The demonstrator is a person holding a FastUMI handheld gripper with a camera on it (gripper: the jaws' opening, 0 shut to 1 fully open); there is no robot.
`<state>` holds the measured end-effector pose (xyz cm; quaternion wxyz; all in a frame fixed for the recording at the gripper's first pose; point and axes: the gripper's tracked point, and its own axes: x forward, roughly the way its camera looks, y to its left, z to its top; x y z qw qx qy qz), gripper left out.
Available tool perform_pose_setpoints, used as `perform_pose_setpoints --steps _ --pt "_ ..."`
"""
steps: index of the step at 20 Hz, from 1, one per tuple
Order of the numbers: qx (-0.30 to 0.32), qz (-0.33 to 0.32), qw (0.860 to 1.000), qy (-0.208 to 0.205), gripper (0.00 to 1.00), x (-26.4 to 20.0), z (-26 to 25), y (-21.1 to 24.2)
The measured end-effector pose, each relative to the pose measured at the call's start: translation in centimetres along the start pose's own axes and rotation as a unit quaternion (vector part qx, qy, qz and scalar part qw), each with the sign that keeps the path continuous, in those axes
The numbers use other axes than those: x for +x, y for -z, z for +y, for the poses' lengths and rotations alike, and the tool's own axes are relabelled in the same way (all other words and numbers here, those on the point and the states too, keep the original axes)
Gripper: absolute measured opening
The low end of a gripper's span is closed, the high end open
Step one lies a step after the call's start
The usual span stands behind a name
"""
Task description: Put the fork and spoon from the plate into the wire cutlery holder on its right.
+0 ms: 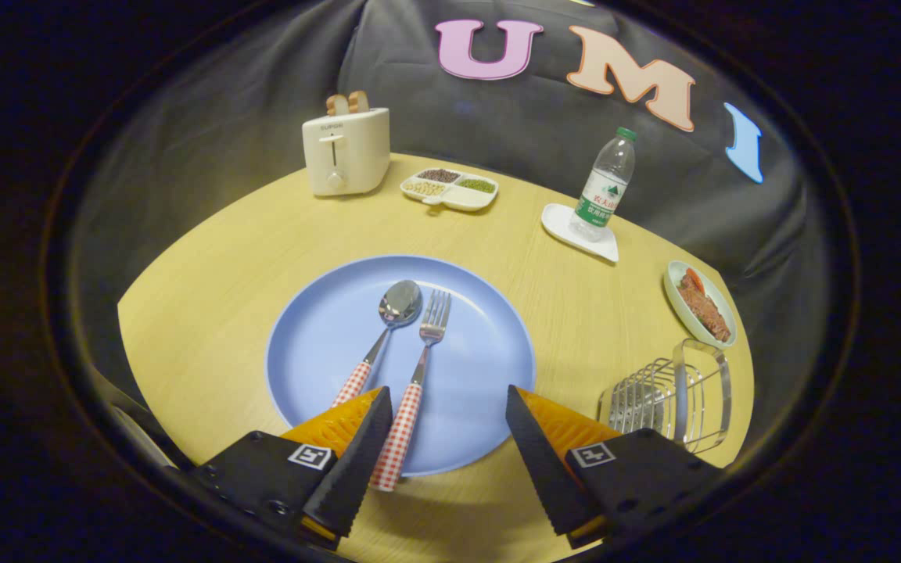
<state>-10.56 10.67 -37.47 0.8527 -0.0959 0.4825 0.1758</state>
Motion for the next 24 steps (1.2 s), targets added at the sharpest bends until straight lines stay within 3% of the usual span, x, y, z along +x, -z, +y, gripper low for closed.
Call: perform_pose_setpoints --steps 7,15,24 --pt "-0.016 0.036 0.999 -0.025 0.47 0.3 1.1 1.8" --pt "0.003 0.043 0.999 0.016 0.14 0.5 -0.9 1.6" --pt "0.01 0.051 0.999 0.001 0.14 -1.9 -2.9 -0.2"
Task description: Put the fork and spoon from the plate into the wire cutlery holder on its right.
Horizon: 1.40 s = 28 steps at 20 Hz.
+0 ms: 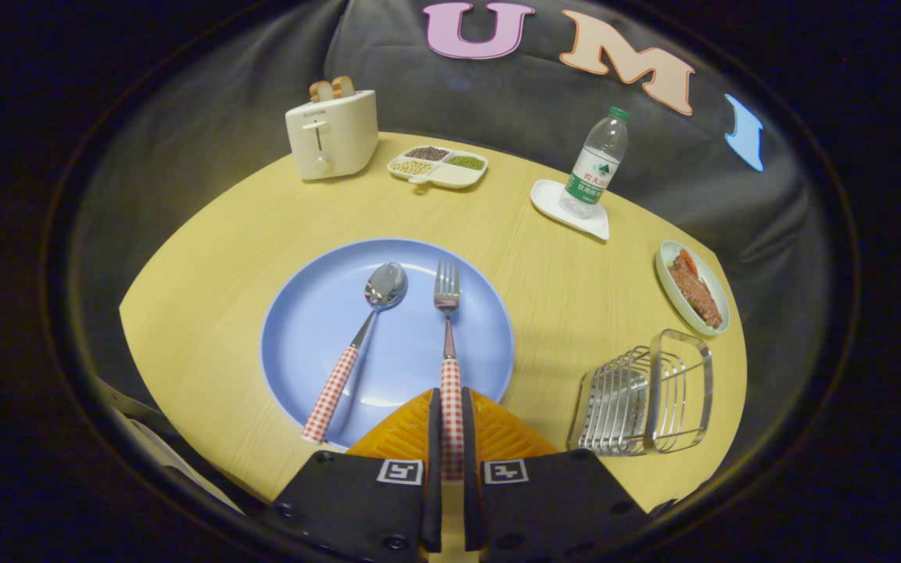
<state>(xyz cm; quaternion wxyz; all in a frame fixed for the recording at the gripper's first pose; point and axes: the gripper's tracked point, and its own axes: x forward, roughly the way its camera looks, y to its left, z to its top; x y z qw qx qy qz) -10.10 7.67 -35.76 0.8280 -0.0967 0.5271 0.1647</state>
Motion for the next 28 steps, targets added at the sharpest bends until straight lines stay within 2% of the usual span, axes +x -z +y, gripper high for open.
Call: perform_pose_setpoints --steps 5,12,17,23,28 --pt "-0.012 -0.01 1.0 -0.018 0.14 -2.7 -2.0 -1.8" --pt "-0.04 -0.007 0.999 -0.009 0.14 -6.7 -8.3 -2.9" --pt "-0.066 0.013 0.998 -0.007 0.14 -9.3 -12.9 -2.3" --pt "-0.098 0.063 0.993 -0.011 0.14 -11.5 -17.0 0.4" --pt "-0.156 0.111 0.981 -0.018 0.14 -12.0 -19.0 2.1"
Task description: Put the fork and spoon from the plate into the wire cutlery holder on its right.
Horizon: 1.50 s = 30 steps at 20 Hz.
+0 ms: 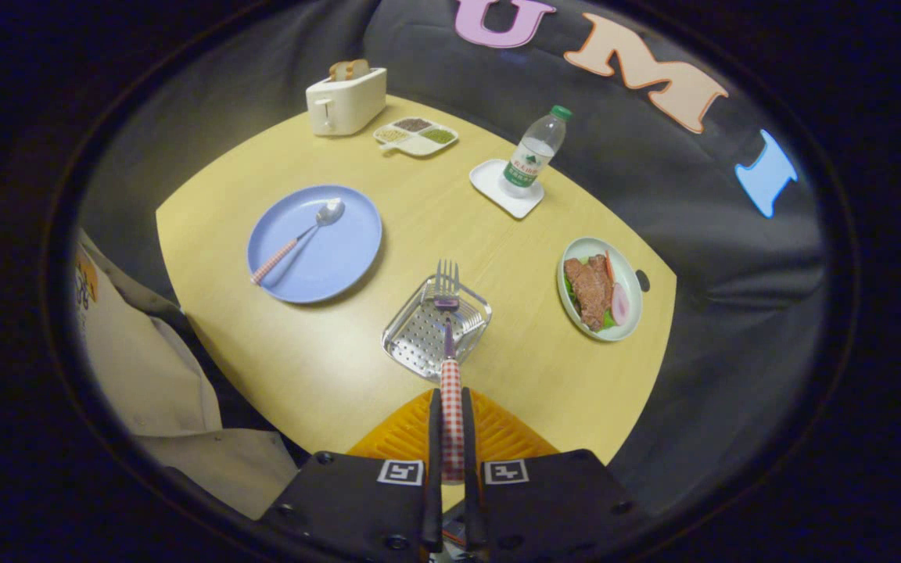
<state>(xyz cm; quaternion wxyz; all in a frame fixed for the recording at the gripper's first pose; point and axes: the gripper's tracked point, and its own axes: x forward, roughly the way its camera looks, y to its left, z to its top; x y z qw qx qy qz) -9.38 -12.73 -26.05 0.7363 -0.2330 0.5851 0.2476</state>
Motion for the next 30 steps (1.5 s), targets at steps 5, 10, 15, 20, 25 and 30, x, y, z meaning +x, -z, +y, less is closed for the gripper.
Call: perform_pose_setpoints --steps 5,10,15,20,25,30 --pt "-0.018 0.054 0.998 -0.019 0.14 1.1 0.2 1.6" --pt "-0.015 0.105 0.993 -0.043 0.14 3.0 0.5 1.5" --pt "-0.029 0.151 0.986 -0.06 0.14 4.3 0.9 1.0" --pt "-0.037 0.186 0.98 -0.061 0.14 5.3 0.9 0.2" --pt "-0.03 0.213 0.975 -0.063 0.14 6.3 1.1 0.1" --pt "-0.009 0.197 0.979 -0.057 0.19 6.7 0.8 -0.5"
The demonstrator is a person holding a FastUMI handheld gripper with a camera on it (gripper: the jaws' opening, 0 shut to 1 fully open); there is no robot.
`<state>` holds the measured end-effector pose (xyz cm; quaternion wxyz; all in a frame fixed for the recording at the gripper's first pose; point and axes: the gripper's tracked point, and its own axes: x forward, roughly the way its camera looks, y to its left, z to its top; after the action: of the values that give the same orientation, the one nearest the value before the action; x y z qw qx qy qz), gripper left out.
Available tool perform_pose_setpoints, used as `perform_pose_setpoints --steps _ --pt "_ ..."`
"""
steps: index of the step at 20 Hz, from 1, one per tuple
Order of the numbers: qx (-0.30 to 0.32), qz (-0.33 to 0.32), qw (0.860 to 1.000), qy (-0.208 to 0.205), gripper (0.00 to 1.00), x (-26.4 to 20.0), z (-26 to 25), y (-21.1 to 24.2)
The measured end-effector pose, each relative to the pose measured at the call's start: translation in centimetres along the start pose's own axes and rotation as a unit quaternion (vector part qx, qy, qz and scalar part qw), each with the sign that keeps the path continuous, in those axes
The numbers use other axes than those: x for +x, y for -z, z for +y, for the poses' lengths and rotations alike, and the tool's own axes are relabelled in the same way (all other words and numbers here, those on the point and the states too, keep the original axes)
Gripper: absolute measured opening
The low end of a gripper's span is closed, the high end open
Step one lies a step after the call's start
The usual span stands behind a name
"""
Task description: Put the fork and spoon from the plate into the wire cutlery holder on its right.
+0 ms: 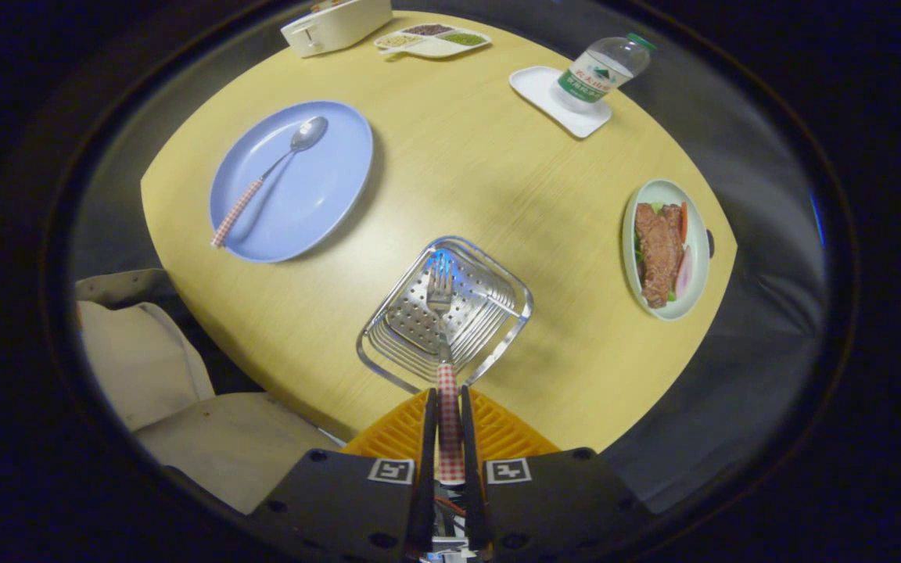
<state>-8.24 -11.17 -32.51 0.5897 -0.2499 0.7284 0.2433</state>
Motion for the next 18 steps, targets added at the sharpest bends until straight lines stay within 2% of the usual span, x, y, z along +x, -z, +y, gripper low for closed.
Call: perform_pose_setpoints --steps 1,7,11,15,18 --pt "0.007 -0.009 1.0 -0.003 0.21 -0.1 0.2 -0.3" --pt "0.065 -0.088 0.994 0.008 0.68 -1.4 0.3 -2.1" --pt "0.121 -0.169 0.978 0.017 0.99 -3.1 2.1 -3.4" --pt "0.166 -0.259 0.951 0.04 1.0 -5.3 3.9 -5.1" --pt "0.195 -0.324 0.923 0.073 1.0 -6.9 5.1 -6.5"
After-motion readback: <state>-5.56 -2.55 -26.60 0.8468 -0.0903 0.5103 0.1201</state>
